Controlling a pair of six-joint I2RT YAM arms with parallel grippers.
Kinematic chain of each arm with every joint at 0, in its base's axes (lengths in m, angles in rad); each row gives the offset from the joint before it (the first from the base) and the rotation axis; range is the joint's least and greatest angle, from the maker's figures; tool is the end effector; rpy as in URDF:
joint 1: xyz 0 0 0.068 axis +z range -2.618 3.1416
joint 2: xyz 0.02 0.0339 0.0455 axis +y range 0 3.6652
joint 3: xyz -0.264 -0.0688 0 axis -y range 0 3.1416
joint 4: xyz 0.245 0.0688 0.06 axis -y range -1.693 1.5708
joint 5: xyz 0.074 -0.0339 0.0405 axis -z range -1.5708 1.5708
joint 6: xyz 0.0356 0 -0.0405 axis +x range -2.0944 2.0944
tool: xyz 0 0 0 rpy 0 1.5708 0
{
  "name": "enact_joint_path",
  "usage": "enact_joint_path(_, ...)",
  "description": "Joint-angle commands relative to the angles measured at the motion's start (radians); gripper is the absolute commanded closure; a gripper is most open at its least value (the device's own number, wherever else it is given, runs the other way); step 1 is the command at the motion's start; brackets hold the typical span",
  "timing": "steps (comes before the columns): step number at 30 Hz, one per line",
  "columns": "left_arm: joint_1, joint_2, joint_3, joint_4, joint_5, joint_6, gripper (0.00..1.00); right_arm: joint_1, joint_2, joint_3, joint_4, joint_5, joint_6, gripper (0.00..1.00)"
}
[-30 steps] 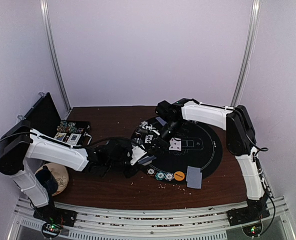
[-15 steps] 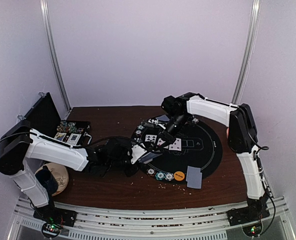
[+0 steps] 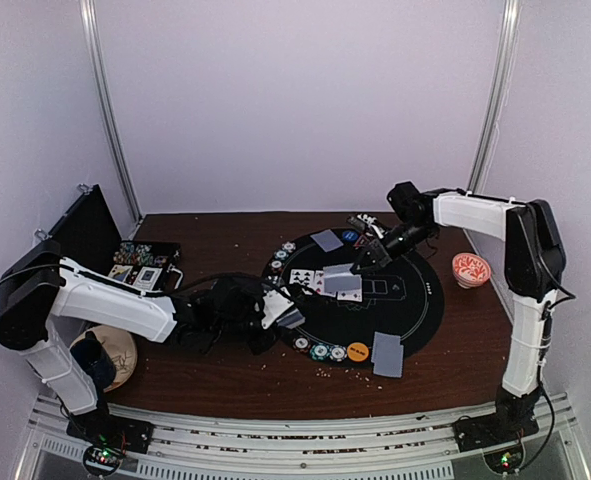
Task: Distribute texas hold em gaming equipment
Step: Place the poker card in the community card area.
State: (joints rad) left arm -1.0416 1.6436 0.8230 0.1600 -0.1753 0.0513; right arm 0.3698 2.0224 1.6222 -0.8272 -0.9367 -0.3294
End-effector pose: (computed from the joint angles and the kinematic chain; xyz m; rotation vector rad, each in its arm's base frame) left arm 0.1751 -0.2871 0.1716 1.0817 1.9639 -0.3477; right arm 0.3777 0.1772 0.2213 -1.0773 2.3057 1.2911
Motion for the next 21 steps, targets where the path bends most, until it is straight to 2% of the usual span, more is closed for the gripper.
enact_joint_path(1, -0.005, -0.019, 0.016, 0.052, 0.0, 0.005, 0.77, -0.085, -0.121, -0.205, 0.373, 0.08, 0.311, 1.0)
enact_joint_path(6, -0.005, -0.015, 0.018, 0.052, 0.001, 0.004, 0.77, -0.171, -0.161, -0.376, 0.574, 0.186, 0.49, 1.0)
enact_joint_path(10, -0.005, -0.016, 0.017, 0.052, -0.001, 0.005, 0.77, -0.206, -0.172, -0.444, 0.647, 0.277, 0.549, 1.0)
enact_joint_path(18, -0.005, -0.018, 0.016, 0.05, -0.003, 0.007, 0.77, -0.209, -0.151, -0.448, 0.634, 0.414, 0.549, 1.0)
enact_joint_path(21, -0.005, -0.019, 0.015, 0.053, -0.006, 0.007, 0.77, -0.21, -0.137, -0.44, 0.587, 0.429, 0.529, 0.92)
